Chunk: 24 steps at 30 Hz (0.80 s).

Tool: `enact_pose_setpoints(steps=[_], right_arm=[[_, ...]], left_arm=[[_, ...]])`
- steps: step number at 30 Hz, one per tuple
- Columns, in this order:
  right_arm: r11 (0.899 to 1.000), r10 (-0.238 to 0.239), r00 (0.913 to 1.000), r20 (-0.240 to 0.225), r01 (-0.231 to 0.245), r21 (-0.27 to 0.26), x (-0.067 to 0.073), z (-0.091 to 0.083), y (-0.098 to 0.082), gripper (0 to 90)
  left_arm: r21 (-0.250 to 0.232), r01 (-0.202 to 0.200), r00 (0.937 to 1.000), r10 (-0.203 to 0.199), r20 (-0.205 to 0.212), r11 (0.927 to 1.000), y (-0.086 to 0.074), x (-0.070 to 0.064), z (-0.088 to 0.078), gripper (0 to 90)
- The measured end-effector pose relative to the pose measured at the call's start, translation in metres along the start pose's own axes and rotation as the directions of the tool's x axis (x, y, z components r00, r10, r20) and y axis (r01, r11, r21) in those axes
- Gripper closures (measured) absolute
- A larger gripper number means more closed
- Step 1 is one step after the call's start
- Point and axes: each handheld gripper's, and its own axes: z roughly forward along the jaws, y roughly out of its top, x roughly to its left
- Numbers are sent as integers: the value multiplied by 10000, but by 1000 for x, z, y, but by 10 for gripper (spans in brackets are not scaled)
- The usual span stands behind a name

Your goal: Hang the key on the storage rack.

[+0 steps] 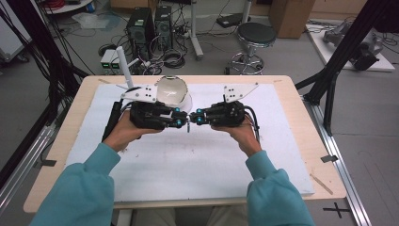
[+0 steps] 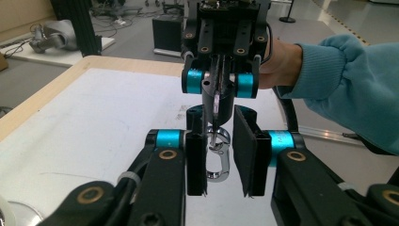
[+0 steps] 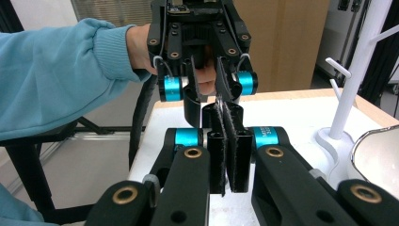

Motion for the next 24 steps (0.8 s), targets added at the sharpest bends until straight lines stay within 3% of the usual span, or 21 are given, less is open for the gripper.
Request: enact_pose_setpoints(steps=[9,24], right_arm=[[10000,36,10000,-82,-35,31,0,2,0,888],[10000,91,9999,-141,-91,30,-1,2,-1,887]], left_arm=[[138,19,9999,-17,-122,9999,0,0,-1,854],[288,105,9998,-101,-152,9995,1,0,-1,880]])
